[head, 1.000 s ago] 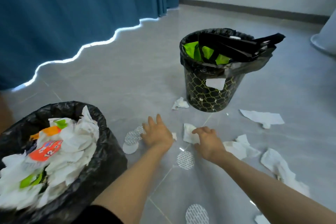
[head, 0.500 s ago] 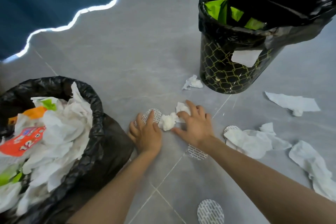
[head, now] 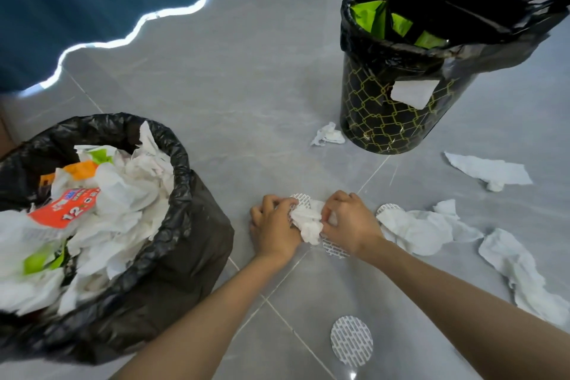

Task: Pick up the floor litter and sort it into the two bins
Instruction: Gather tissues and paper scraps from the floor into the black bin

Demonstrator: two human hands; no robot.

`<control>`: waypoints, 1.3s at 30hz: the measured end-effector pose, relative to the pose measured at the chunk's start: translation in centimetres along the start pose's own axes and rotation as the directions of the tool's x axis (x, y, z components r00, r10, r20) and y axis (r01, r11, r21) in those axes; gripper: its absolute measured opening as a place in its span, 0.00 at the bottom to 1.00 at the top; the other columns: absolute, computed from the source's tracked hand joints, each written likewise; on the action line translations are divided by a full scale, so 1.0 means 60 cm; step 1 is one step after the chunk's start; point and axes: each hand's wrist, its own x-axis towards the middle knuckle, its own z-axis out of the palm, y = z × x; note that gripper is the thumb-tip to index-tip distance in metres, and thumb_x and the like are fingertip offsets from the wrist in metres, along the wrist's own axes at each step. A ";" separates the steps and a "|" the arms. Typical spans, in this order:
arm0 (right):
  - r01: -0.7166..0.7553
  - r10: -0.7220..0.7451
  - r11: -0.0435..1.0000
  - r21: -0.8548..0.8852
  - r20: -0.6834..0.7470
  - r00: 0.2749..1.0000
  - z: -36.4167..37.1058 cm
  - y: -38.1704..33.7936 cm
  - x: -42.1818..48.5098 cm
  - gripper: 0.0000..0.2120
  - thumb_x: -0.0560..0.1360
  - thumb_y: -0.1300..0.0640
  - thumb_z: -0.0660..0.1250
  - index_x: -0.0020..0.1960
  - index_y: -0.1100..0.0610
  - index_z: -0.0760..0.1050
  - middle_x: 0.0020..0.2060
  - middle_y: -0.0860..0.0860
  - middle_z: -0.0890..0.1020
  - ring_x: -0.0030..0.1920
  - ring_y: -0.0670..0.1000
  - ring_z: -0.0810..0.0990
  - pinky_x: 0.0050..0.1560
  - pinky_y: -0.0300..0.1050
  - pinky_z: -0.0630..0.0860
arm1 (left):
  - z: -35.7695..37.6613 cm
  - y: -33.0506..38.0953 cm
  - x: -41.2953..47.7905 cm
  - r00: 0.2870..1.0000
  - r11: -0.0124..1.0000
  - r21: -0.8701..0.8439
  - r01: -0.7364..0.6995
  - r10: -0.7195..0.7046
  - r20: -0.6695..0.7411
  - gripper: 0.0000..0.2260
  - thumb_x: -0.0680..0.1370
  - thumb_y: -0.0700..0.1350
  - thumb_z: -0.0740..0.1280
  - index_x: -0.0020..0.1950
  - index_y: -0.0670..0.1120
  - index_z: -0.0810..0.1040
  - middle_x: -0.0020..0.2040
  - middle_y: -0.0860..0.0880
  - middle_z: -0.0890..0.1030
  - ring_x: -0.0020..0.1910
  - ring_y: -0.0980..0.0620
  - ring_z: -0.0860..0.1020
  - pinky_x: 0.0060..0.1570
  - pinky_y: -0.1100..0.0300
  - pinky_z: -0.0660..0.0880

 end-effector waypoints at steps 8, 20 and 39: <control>-0.218 0.212 0.976 0.018 0.158 0.964 -0.052 0.033 -0.075 0.04 0.71 0.59 0.66 0.43 0.52 0.72 0.37 0.49 0.76 0.43 0.50 0.74 0.37 0.37 0.66 | -0.011 -0.021 -0.047 0.984 0.997 -0.074 0.020 -0.006 0.179 0.31 0.61 0.53 0.78 0.61 0.56 0.72 0.61 0.48 0.69 0.63 0.46 0.68 0.58 0.62 0.61; -0.266 0.251 0.861 0.434 0.092 0.964 -0.118 -0.021 -0.106 0.13 0.72 0.60 0.69 0.53 0.54 0.69 0.51 0.53 0.75 0.51 0.54 0.75 0.52 0.49 0.76 | -0.078 -0.006 -0.107 0.981 0.929 -0.369 -0.022 0.091 0.172 0.18 0.70 0.37 0.72 0.57 0.45 0.71 0.50 0.49 0.76 0.48 0.52 0.73 0.39 0.67 0.65; 0.061 0.190 0.456 0.888 -0.164 0.968 -0.214 -0.292 -0.047 0.07 0.73 0.65 0.65 0.47 0.54 0.73 0.44 0.52 0.76 0.40 0.50 0.76 0.38 0.43 0.76 | -0.419 0.038 -0.104 0.864 0.756 -0.548 -0.358 0.046 -0.501 0.18 0.79 0.38 0.62 0.67 0.49 0.67 0.59 0.56 0.69 0.56 0.60 0.67 0.50 0.74 0.61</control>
